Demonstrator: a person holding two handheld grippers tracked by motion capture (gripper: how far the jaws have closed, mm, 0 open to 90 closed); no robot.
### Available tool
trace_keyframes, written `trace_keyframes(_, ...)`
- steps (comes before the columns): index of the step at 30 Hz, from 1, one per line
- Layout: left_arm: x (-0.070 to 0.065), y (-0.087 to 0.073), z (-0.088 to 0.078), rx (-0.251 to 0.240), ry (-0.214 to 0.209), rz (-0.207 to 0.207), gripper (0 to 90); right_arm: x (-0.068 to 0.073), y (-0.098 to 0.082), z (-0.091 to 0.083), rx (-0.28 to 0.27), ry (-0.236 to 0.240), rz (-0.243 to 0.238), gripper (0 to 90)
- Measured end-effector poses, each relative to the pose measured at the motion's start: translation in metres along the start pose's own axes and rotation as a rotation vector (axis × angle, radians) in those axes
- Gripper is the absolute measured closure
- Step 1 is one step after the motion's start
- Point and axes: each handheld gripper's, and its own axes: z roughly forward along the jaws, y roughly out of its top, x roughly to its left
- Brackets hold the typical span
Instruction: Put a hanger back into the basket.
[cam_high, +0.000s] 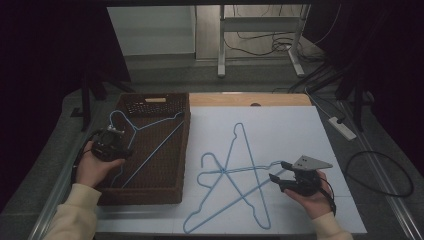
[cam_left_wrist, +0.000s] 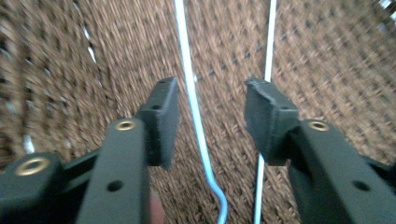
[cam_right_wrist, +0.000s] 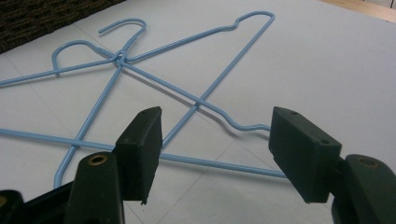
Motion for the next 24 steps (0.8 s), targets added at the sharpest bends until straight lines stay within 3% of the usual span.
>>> trace_keyframes(5, -0.004, -0.006, -0.023, -0.137, -0.048, 0.000, 42.9, 0.000, 0.000, 0.000, -0.002, 0.000, 0.001, 35.6)
trace_keyframes(12, -0.021, -0.014, -0.041, -0.289, -0.169, 0.010, 39.6, 0.000, 0.001, -0.001, -0.002, -0.004, 0.003, 35.5)
trace_keyframes(13, -0.021, -0.014, -0.041, -0.289, -0.169, 0.010, 39.6, 0.000, 0.001, -0.001, -0.002, -0.004, 0.003, 35.5)
trace_keyframes(17, -0.036, -0.017, -0.050, -0.360, -0.240, 0.028, 39.5, -0.001, 0.001, -0.001, -0.002, -0.005, 0.002, 35.5)
trace_keyframes(24, -0.062, -0.017, -0.061, -0.394, -0.313, 0.078, 38.8, -0.002, 0.001, -0.001, -0.001, -0.009, -0.004, 35.5)
